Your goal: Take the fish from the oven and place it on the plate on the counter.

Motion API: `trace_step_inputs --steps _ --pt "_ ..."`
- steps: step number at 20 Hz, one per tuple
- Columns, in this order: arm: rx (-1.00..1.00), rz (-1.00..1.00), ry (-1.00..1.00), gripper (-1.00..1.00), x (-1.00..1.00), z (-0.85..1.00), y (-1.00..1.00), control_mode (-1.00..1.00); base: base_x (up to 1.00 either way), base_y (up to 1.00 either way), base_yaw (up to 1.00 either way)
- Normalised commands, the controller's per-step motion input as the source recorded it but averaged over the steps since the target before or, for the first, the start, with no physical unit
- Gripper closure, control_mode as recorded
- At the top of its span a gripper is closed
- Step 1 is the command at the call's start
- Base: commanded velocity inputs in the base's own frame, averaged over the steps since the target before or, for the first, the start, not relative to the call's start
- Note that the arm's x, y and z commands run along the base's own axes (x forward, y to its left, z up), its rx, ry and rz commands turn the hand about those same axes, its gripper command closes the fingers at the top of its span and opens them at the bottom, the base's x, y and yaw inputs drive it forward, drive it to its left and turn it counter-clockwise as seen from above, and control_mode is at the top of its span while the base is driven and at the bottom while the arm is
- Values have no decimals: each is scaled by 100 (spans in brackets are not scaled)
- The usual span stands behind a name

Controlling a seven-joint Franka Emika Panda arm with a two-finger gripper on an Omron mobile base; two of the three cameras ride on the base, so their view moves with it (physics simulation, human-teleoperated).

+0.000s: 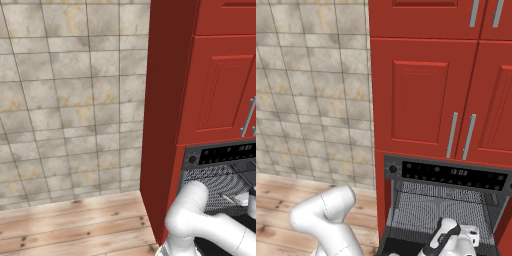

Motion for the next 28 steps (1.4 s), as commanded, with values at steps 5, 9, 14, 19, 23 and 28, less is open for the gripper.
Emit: trace_step_inputs --steps 5,9,14,19,23,28 --pt "-9 10 -2 -100 -12 -83 -14 -100 0 0 0" --pt "-3 23 -13 -100 -27 -93 -6 -100 0 0 0" --pt "0 26 -8 -100 -14 -83 -2 -100 0 0 0" --pt "0 23 0 -100 0 -61 -17 -100 0 0 0" --pt "0 21 0 -100 0 -63 -16 -100 0 0 0" --pt "0 19 0 -100 -14 -89 -3 -100 0 0 0"
